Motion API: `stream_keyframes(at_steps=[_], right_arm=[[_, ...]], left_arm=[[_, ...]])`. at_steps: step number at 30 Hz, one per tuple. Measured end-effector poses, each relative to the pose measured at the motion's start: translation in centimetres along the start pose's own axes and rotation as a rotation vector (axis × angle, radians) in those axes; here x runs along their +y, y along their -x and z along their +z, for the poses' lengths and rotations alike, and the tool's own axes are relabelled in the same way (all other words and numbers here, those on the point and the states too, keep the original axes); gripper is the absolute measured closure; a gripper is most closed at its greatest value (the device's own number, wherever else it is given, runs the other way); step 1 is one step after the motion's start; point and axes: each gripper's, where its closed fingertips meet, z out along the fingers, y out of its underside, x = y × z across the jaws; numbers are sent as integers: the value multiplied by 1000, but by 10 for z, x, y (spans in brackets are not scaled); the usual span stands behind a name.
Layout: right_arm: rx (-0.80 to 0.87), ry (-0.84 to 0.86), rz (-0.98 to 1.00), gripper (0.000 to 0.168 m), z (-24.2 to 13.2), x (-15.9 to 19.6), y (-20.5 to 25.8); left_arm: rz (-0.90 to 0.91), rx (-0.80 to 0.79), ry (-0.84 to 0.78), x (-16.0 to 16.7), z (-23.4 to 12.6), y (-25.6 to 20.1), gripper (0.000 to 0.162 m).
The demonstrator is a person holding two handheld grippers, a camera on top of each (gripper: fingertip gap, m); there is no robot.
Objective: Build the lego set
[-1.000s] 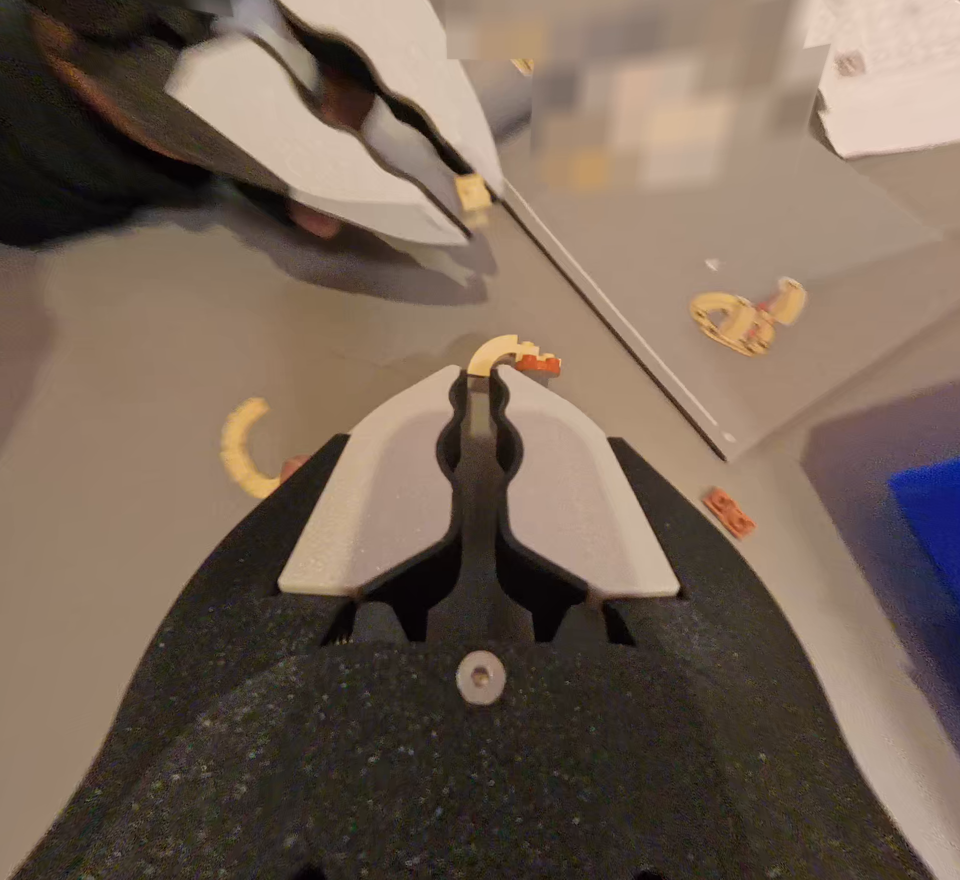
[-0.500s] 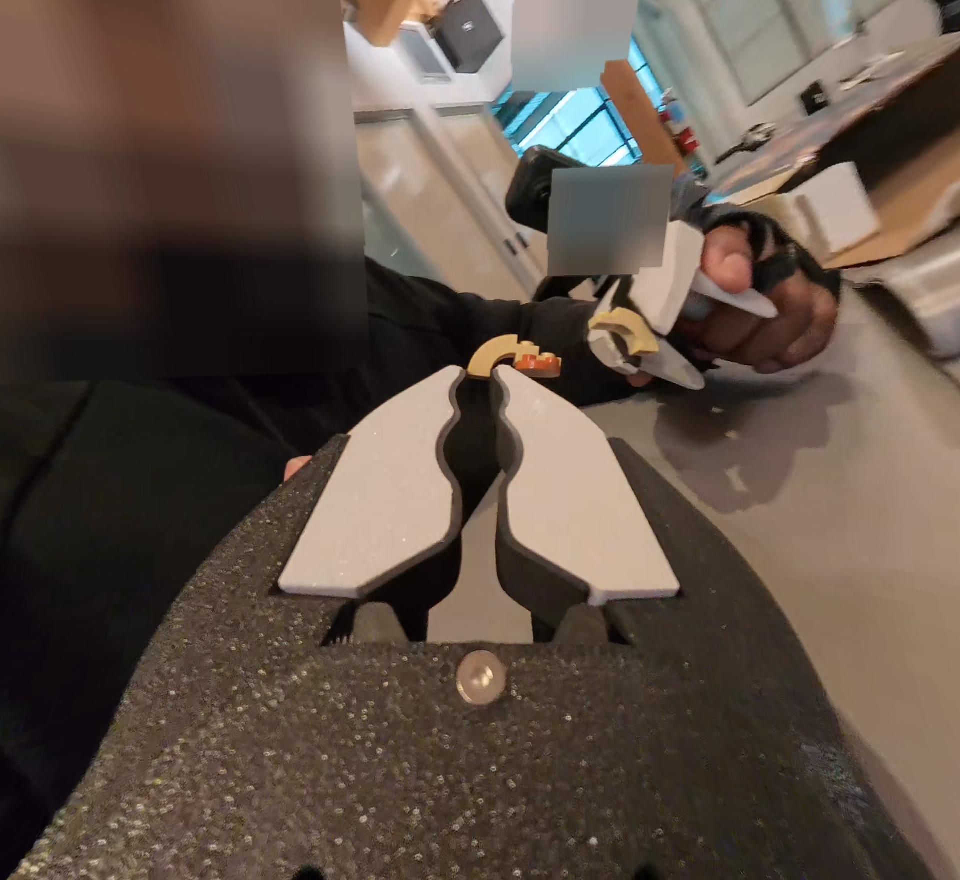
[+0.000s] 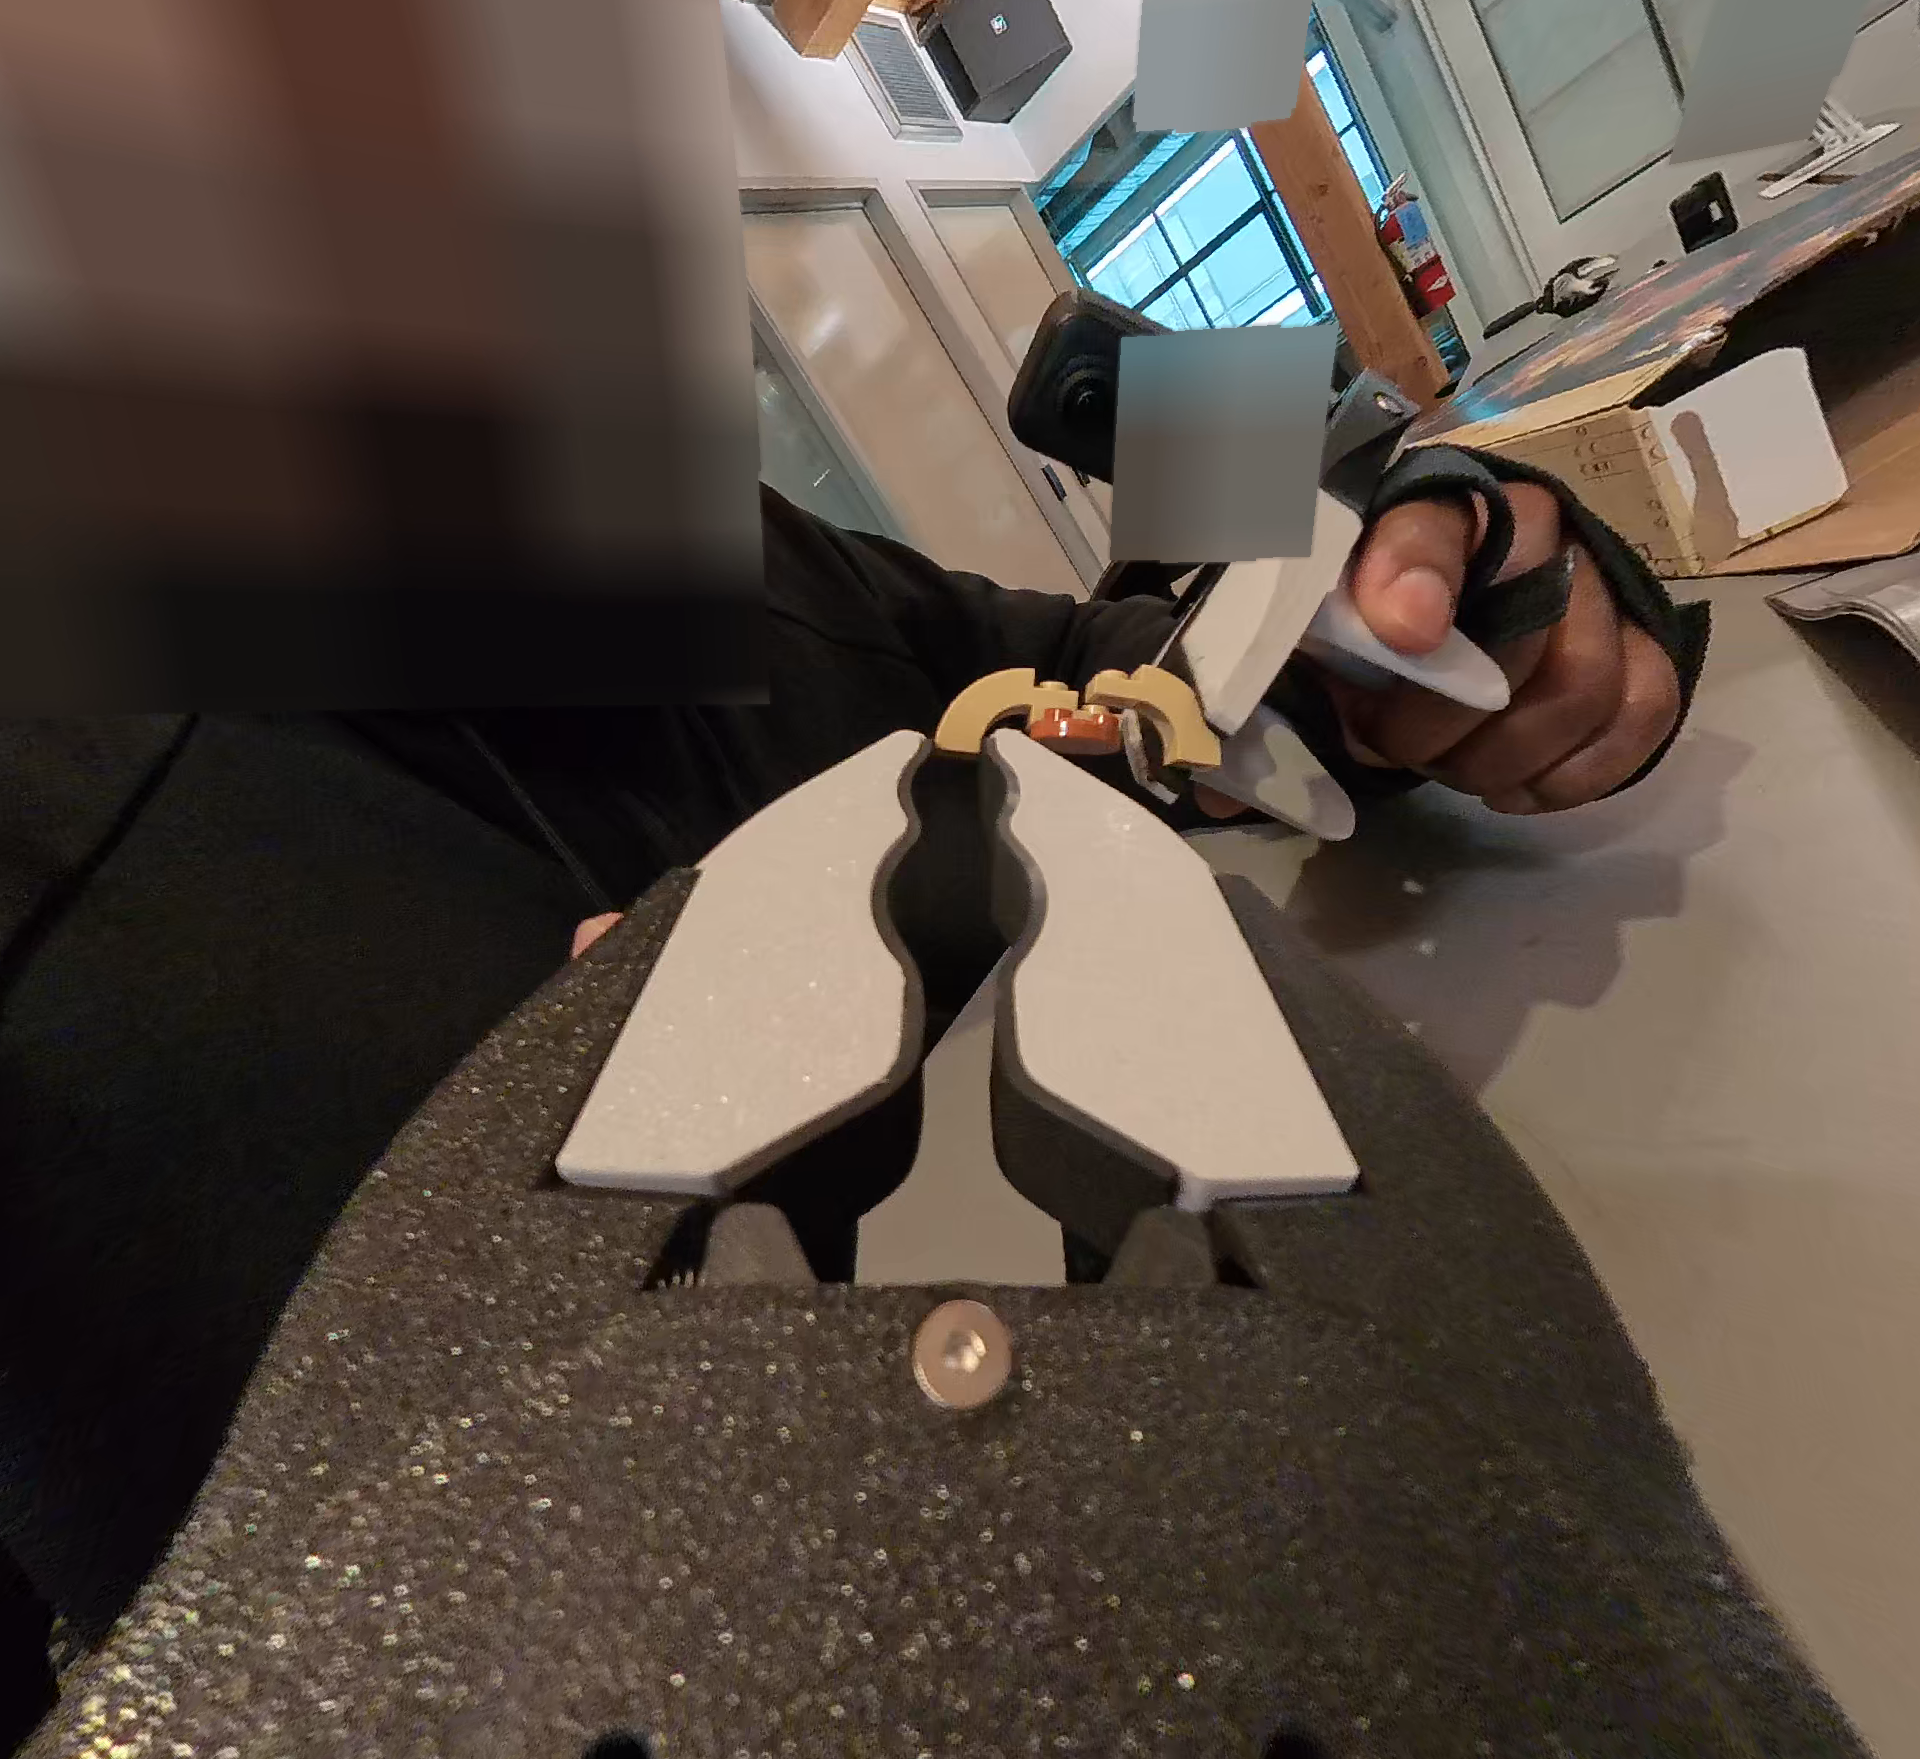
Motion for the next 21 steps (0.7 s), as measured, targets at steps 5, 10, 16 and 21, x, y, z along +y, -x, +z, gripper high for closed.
stream_keyframes(at_steps=[5, 10, 16, 21], right_arm=[[12, -4, -11, 161, 0, 0, -1], [23, -28, -1, 161, -1, -3, -3], [51, -49, 2, 161, -1, -5, -7], [87, -67, 11, 161, -3, -8, -11]], left_arm=[[-8, -7, 23, 1, 3, -1, 150], [-20, -33, 40, 2, 3, 3, 150], [-37, -64, 81, 5, 5, 7, 149], [-63, -82, 115, 9, 5, 10, 149]])
